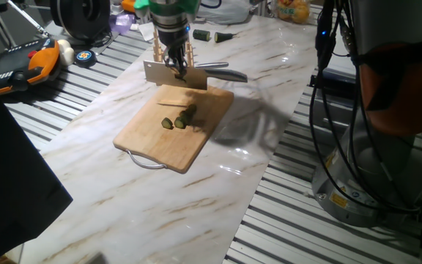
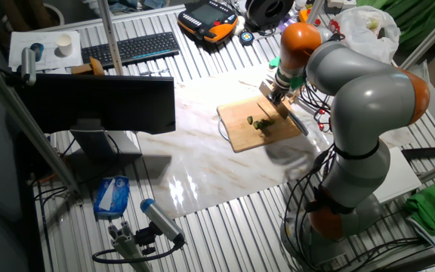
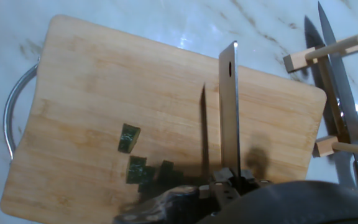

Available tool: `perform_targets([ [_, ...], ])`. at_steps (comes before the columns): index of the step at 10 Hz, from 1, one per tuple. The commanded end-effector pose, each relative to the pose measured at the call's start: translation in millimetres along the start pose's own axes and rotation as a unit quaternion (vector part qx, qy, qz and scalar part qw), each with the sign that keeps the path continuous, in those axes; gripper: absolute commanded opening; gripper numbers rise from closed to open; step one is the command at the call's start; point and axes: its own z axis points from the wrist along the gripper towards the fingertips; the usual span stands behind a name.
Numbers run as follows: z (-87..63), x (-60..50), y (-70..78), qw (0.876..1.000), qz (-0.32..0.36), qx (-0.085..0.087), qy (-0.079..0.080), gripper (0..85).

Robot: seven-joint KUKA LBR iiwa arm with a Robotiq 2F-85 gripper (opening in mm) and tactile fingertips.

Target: Cut the cucumber into segments

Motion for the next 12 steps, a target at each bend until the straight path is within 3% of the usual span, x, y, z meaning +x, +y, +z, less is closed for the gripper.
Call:
perform_targets([
  [1, 0.6, -1.0, -2.1, 1.000, 0.001, 0.003, 0.001, 0.7],
  [5, 0.8, -1.4, -3.0, 1.000, -0.006, 0.016, 0.007, 0.7],
  [12, -2.0, -4.6, -51.7, 1.000, -0.022, -0.002, 0.017, 0.7],
])
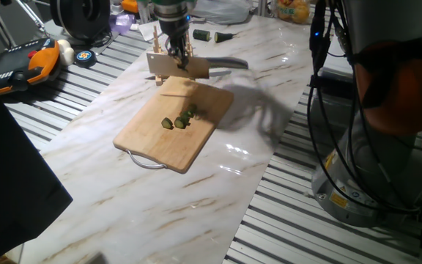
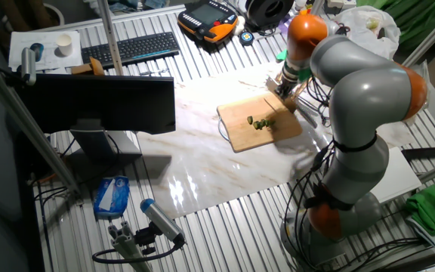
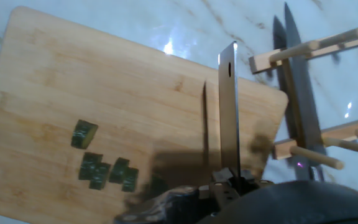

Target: Cut the cucumber into segments

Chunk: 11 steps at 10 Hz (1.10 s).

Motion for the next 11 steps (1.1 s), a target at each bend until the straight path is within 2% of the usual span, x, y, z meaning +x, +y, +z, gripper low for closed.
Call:
perform_targets([
  [1, -1.8, 0.2, -5.8, 1.000, -0.003, 0.002, 0.001, 0.7],
  [4, -6.2, 1.7, -26.6, 1.000, -0.007, 0.009, 0.001, 0.7],
  [7, -5.5, 2.2, -28.8, 1.000, -0.010, 0.011, -0.005, 0.7],
  [11, -5.5, 2.2, -28.8, 1.000, -0.028, 0.001, -0.002, 0.7],
])
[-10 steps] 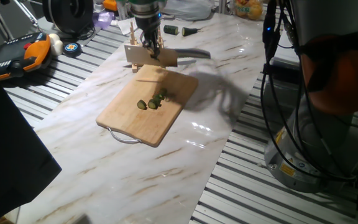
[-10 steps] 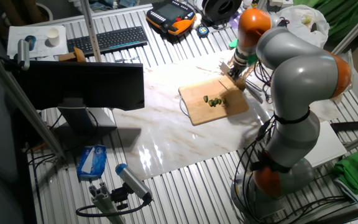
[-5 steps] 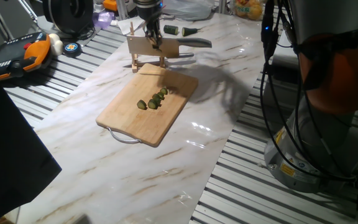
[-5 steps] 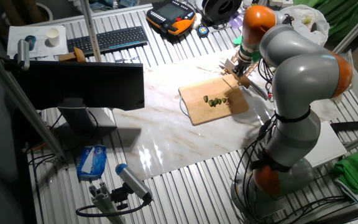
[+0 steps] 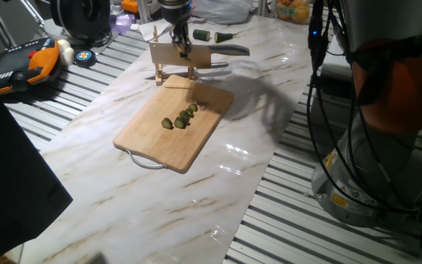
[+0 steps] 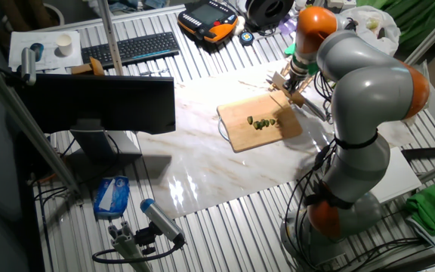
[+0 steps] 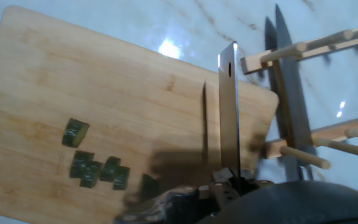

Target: Cut the cucumber into segments

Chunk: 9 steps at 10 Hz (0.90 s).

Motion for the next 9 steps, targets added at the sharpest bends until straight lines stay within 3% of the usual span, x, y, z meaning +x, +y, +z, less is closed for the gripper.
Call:
perform_targets([
  [1, 0.0, 0.1, -0.1, 1.000, -0.001, -0.001, 0.001, 0.7],
  [2, 0.0, 0.1, -0.1, 1.000, -0.013, 0.007, -0.001, 0.7],
  [3, 0.0, 0.1, -0.1, 1.000, -0.019, -0.001, 0.000, 0.7],
  [4, 0.0, 0.1, -0.1, 1.000, -0.029, 0.011, -0.001, 0.7],
  [8, 0.0, 0.1, -0.1, 1.000, -0.029, 0.002, 0.001, 0.7],
  [9, 1.5, 0.3, 6.5, 1.000, -0.029, -0.004, 0.002, 0.7],
])
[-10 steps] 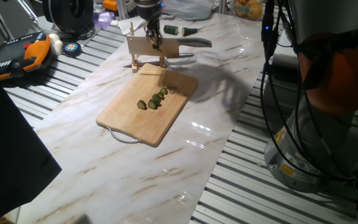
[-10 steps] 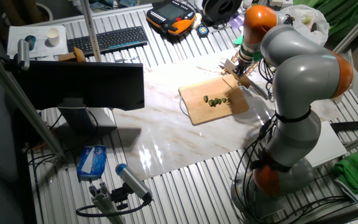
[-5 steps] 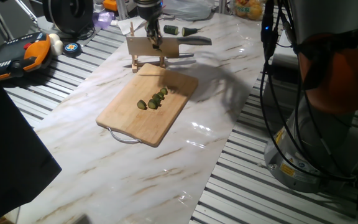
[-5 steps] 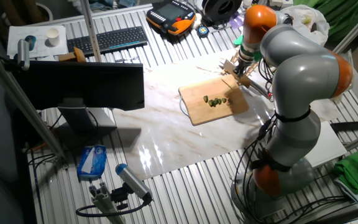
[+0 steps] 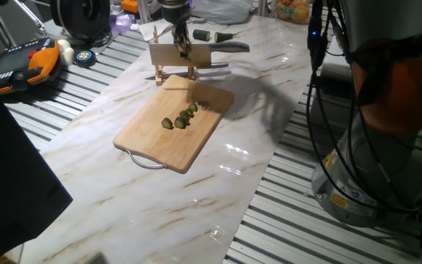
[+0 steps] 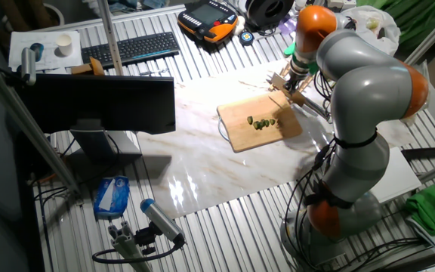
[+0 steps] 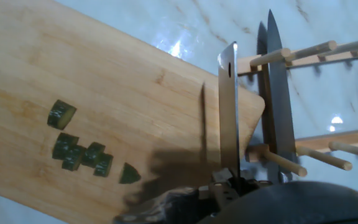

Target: Cut the cucumber into segments

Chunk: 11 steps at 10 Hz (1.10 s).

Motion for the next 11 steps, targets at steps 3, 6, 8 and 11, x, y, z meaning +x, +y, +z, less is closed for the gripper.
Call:
perform_targets([
  [3, -2.4, 1.2, 2.9, 1.000, 0.000, 0.006, -0.001, 0.7],
  [6, -3.9, 1.0, -6.4, 1.000, 0.000, 0.005, -0.002, 0.7],
  [8, -7.6, 1.5, -22.6, 1.000, 0.000, 0.004, 0.001, 0.7],
  [11, -10.6, 3.6, -41.2, 1.000, 0.000, 0.005, 0.001, 0.7],
])
